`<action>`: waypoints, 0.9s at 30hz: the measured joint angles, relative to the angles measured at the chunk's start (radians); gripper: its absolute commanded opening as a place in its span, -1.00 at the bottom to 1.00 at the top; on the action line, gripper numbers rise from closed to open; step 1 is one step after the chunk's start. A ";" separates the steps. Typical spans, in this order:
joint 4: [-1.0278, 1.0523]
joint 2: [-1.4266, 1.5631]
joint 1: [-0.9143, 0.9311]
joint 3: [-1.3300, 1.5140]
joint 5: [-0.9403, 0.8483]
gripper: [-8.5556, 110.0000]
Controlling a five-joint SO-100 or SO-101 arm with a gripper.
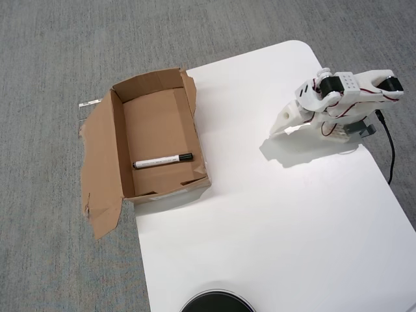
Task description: Grasp a pen and put it in the box.
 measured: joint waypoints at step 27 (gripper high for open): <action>0.038 0.002 -0.046 0.000 0.002 -0.83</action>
